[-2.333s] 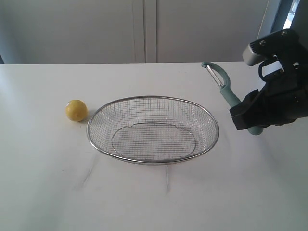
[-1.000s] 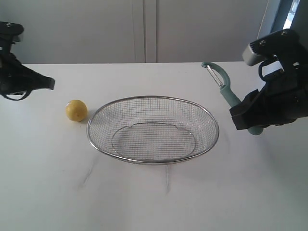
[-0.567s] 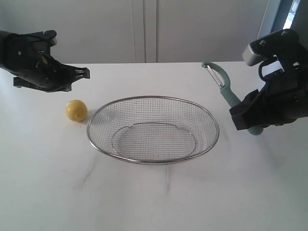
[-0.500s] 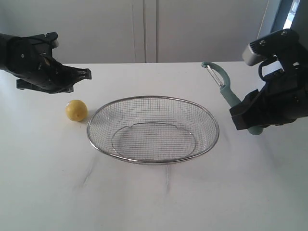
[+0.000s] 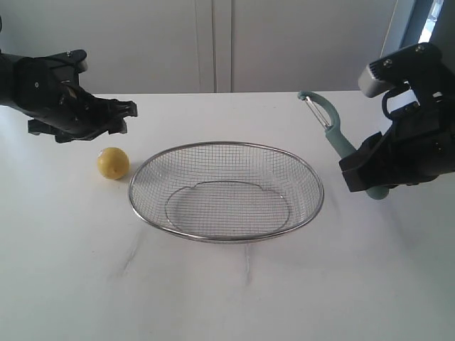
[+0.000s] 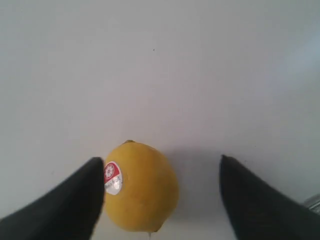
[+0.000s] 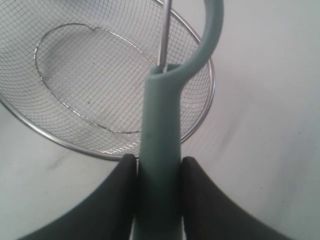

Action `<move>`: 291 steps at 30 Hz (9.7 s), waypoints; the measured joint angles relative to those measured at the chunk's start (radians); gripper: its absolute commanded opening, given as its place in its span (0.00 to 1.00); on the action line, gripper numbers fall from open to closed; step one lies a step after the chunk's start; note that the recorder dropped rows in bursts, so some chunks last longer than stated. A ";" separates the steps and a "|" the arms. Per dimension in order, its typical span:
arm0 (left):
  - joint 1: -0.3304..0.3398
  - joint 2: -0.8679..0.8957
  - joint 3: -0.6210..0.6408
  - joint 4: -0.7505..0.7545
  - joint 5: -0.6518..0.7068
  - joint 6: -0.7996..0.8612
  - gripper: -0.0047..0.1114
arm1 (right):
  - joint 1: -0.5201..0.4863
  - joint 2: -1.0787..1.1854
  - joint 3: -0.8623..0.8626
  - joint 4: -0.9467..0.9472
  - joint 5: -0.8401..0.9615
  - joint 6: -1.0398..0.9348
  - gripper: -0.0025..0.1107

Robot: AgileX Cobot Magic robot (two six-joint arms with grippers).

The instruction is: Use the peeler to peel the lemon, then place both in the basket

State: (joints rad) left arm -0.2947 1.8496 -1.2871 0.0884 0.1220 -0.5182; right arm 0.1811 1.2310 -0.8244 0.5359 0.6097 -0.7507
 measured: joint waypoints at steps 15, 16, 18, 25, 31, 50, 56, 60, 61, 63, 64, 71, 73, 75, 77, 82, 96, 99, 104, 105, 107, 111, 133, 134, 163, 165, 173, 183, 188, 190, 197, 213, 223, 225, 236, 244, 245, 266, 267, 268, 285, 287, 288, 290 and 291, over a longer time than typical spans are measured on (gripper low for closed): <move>0.000 0.051 0.000 -0.020 0.021 -0.130 0.73 | 0.000 0.000 0.000 0.000 0.000 0.000 0.02; 0.000 0.054 0.000 -0.020 0.019 -0.140 0.74 | 0.000 0.000 0.000 0.000 0.000 0.000 0.02; 0.000 0.060 0.000 -0.020 0.019 -0.166 0.78 | 0.000 0.000 0.000 0.000 0.000 0.000 0.02; 0.000 0.067 0.000 -0.020 -0.019 -0.201 0.81 | 0.000 0.000 0.000 0.000 -0.002 0.000 0.02; 0.000 0.105 0.000 -0.020 -0.029 -0.201 0.81 | 0.000 0.000 0.000 0.000 -0.002 0.000 0.02; 0.000 0.187 0.000 -0.020 -0.110 -0.203 0.51 | 0.000 0.000 0.000 0.000 -0.002 0.000 0.02; 0.000 0.187 0.000 0.008 -0.110 -0.094 0.04 | 0.000 0.000 0.000 0.000 -0.002 0.000 0.02; -0.002 0.149 0.000 0.076 -0.057 0.101 0.04 | 0.000 0.000 0.000 0.000 -0.002 0.000 0.02; -0.002 0.129 -0.002 0.086 -0.037 0.141 0.04 | 0.000 0.000 0.000 0.000 -0.002 0.000 0.02; -0.002 0.087 -0.006 0.095 -0.001 0.191 0.04 | 0.000 0.000 0.000 0.000 -0.002 0.000 0.02; -0.002 0.061 -0.009 0.095 0.014 0.205 0.04 | 0.000 0.000 0.000 0.000 -0.002 0.000 0.02; -0.002 -0.098 -0.013 0.099 0.159 0.314 0.04 | 0.000 0.000 0.000 0.000 -0.002 0.000 0.02; -0.002 -0.135 -0.010 0.093 0.229 0.367 0.04 | 0.000 0.000 0.000 0.000 -0.002 0.000 0.02; -0.002 -0.191 0.020 0.072 0.255 0.430 0.04 | 0.000 0.000 0.000 0.000 -0.002 0.000 0.02; -0.002 -0.264 0.081 0.026 0.254 0.512 0.04 | 0.000 0.000 0.000 0.000 -0.002 0.000 0.02; -0.002 -0.457 0.268 -0.088 0.181 0.674 0.04 | 0.000 0.000 0.000 0.000 -0.002 0.000 0.02; -0.201 -0.734 0.472 -0.372 0.176 1.055 0.04 | 0.000 0.000 0.000 0.000 -0.002 0.000 0.02; -0.277 -0.734 0.472 -0.415 0.181 1.073 0.04 | 0.000 0.000 0.000 0.000 -0.002 0.000 0.02; -0.358 -0.734 0.472 -0.438 0.182 1.079 0.04 | 0.000 0.000 0.000 0.001 -0.002 0.000 0.02; -0.368 -0.734 0.472 -0.440 0.182 1.079 0.04 | 0.000 0.000 0.000 0.001 -0.002 0.000 0.02; -0.379 -0.734 0.472 -0.440 0.182 1.079 0.04 | 0.000 0.000 0.000 0.001 -0.002 0.000 0.02; -0.381 -0.734 0.472 -0.442 0.182 1.081 0.04 | 0.000 0.000 0.000 0.001 -0.002 0.000 0.02; -0.381 -0.734 0.472 -0.485 0.160 1.081 0.04 | 0.000 0.000 0.000 0.008 -0.115 0.143 0.02; -0.381 -0.734 0.472 -0.485 0.160 1.081 0.04 | 0.000 0.000 0.000 0.008 -0.115 0.180 0.02; -0.381 -0.734 0.472 -0.486 0.136 1.154 0.04 | 0.000 0.078 0.100 0.443 0.203 -0.047 0.02; -0.381 -0.734 0.472 -0.486 0.136 1.154 0.04 | 0.000 0.085 0.100 0.491 0.236 -0.081 0.02; -0.381 -0.734 0.472 -0.486 0.136 1.154 0.04 | 0.000 0.117 0.129 0.627 0.279 -0.153 0.02; -0.381 -0.734 0.472 -0.486 0.136 1.154 0.04 | 0.000 0.138 0.166 0.769 0.333 -0.227 0.02; -0.381 -0.734 0.472 -0.486 0.136 1.154 0.04 | 0.060 0.150 0.167 0.827 0.304 -0.259 0.02; -0.381 -0.734 0.472 -0.486 0.132 1.154 0.04 | 0.099 0.160 0.167 0.848 0.278 -0.265 0.02; -0.381 -0.734 0.472 -0.486 0.127 1.154 0.04 | 0.208 0.211 0.167 0.932 0.203 -0.269 0.02; -0.381 -0.734 0.472 -0.510 0.120 1.154 0.04 | 0.366 0.309 0.154 1.126 0.205 -0.306 0.02; -0.381 -0.734 0.472 -0.518 0.111 1.154 0.04 | 0.397 0.309 0.139 1.154 0.210 -0.329 0.02; -0.381 -0.734 0.472 -0.518 0.109 1.154 0.04 | 0.397 0.309 0.139 1.156 0.210 -0.331 0.02; -0.381 -0.734 0.472 -0.518 0.107 1.178 0.04 | 0.397 0.309 0.139 1.160 0.221 -0.332 0.02; -0.381 -0.734 0.472 -0.518 0.084 1.229 0.04 | 0.397 0.309 0.139 1.160 0.233 -0.332 0.02; -0.381 -0.732 0.472 -0.518 0.079 1.234 0.04 | 0.397 0.309 0.139 1.160 0.233 -0.332 0.02; -0.381 -0.699 0.472 -0.518 0.054 1.256 0.04 | 0.397 0.309 0.139 1.160 0.208 -0.333 0.02; -0.381 -0.699 0.472 -0.518 0.054 1.256 0.04 | 0.397 0.309 0.139 1.160 0.206 -0.333 0.02; -0.381 -0.699 0.472 -0.518 0.054 1.256 0.04 | 0.397 0.309 0.139 1.160 0.204 -0.333 0.02; -0.381 -0.699 0.472 -0.518 0.054 1.256 0.04 | 0.397 0.309 0.139 1.160 0.192 -0.333 0.02; -0.381 -0.699 0.472 -0.518 0.054 1.256 0.04 | 0.397 0.309 0.139 1.160 0.192 -0.333 0.02; -0.381 -0.699 0.472 -0.518 0.054 1.256 0.04 | 0.397 0.309 0.139 1.160 0.192 -0.333 0.02; -0.381 -0.699 0.472 -0.518 0.054 1.256 0.04 | 0.397 0.309 0.139 1.160 0.192 -0.333 0.02; -0.381 -0.699 0.472 -0.518 0.054 1.256 0.04 | 0.397 0.309 0.139 1.160 0.192 -0.333 0.02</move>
State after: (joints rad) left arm -0.6758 1.1505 -0.8153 -0.4293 0.1762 0.7374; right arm 0.5781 1.5401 -0.6849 1.6957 0.8016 -1.0841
